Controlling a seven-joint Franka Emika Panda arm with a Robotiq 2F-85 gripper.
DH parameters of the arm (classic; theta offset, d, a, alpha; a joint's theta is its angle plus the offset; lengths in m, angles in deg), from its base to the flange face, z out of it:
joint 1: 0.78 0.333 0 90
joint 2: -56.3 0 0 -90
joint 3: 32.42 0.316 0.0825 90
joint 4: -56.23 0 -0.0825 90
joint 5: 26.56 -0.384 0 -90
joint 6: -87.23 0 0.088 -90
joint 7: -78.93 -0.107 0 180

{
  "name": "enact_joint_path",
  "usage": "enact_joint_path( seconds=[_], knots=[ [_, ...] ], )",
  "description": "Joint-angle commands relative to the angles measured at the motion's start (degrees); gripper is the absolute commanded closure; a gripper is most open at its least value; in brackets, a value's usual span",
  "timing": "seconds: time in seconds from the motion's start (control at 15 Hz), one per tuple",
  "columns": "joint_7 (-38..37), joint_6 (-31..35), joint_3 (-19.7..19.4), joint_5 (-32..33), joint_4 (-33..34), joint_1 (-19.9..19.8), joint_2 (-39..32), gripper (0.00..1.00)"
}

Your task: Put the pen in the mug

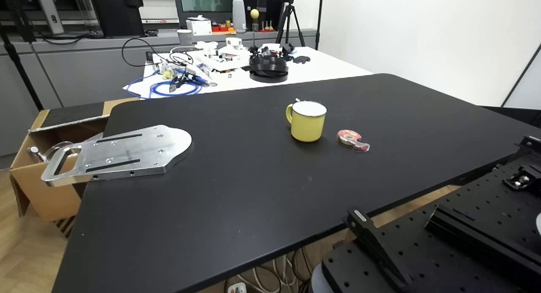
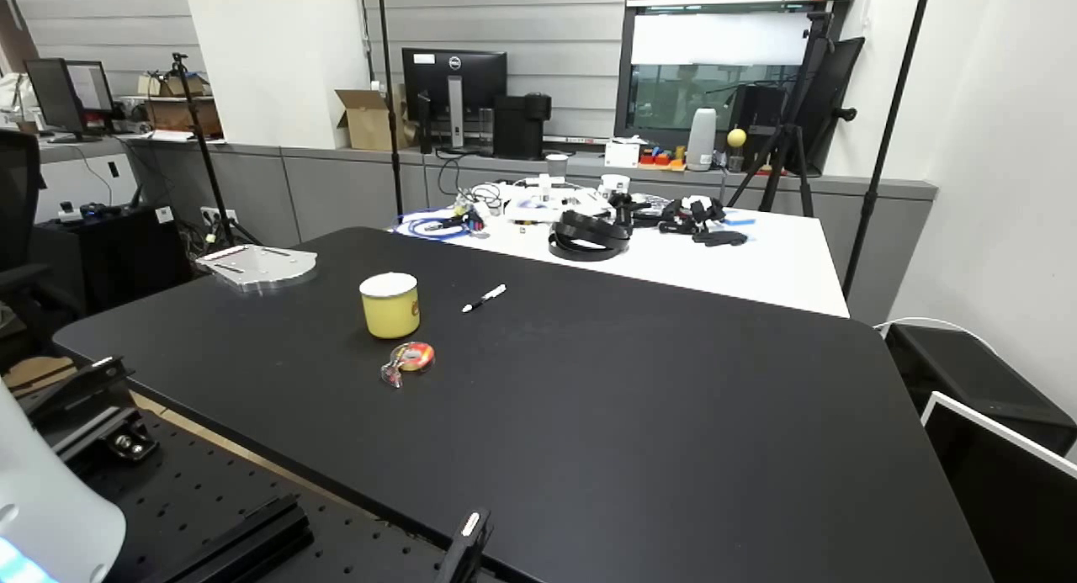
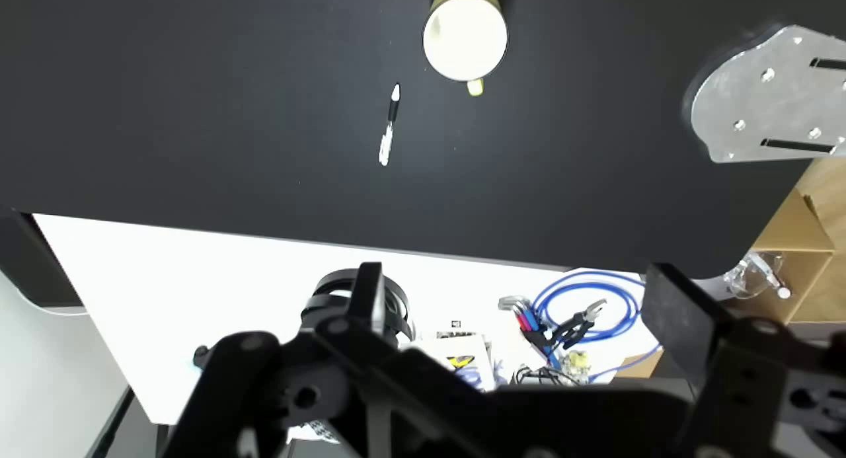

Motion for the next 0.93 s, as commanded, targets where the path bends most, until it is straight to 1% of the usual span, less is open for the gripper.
enact_joint_path(
  seconds=[0.0,0.27,0.53,0.87],
  knots=[
    [1.0,-1.6,-1.2,2.5,10.3,-1.4,-7.1,0.0],
    [1.0,-2.7,-2.0,4.0,20.6,-2.5,-13.6,0.0],
    [0.9,-4.0,-2.7,5.1,30.8,-2.7,-20.1,0.0],
    [3.2,-4.8,-5.1,5.5,42.8,-2.9,-29.4,0.0]
  ],
)
